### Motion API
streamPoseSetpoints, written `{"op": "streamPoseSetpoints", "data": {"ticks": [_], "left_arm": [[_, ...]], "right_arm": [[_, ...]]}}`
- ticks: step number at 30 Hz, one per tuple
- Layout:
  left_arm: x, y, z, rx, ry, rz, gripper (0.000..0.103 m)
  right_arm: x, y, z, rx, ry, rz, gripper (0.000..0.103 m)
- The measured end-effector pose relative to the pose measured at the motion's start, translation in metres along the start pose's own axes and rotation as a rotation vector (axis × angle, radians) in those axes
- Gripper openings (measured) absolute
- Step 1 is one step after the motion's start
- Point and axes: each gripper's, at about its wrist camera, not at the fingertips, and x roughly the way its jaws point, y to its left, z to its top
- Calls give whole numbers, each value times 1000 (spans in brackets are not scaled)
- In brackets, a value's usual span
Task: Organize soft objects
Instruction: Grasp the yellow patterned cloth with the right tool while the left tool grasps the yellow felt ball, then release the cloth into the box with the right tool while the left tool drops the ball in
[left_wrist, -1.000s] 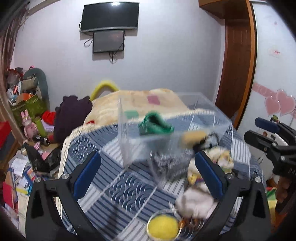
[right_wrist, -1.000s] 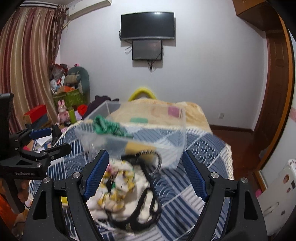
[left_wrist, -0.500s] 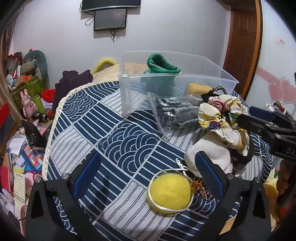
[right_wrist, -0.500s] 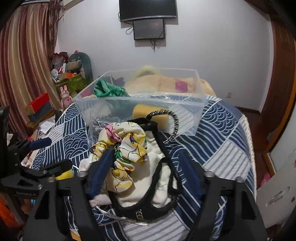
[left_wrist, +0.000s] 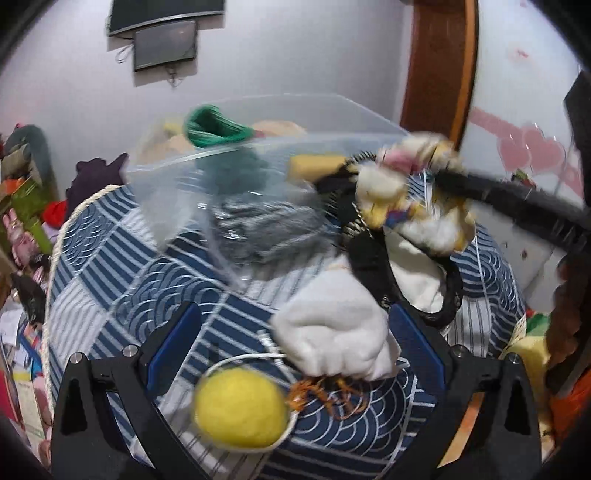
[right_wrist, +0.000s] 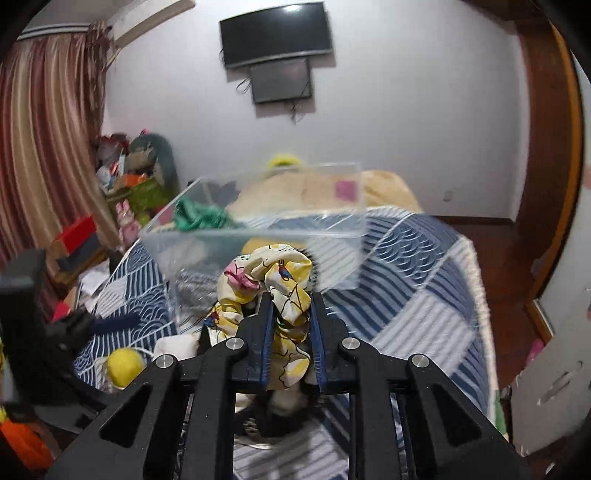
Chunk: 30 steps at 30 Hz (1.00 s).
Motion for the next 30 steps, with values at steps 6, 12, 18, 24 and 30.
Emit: {"op": "streamPoseSetpoints", "data": {"ticks": [6,12,18,24,30], "left_arm": [[4,-4,1,0,19,24,103],[-31,14,-15,-23,-23,75,103],[-25,35,-42,-96,40,90,94],[-24,42,-45,-120,43,19,46],[-42,41,-28,-114,-46,31,45]], "right_arm": [[-1,-2,-2,-7,3,-4,16],[0,-2,-5,8,17,17,16],[-2,2,-9,11,30,26,16],[-1,2,-9,19,35,34,16],[-6,3,-2,18,10,25,16]]}}
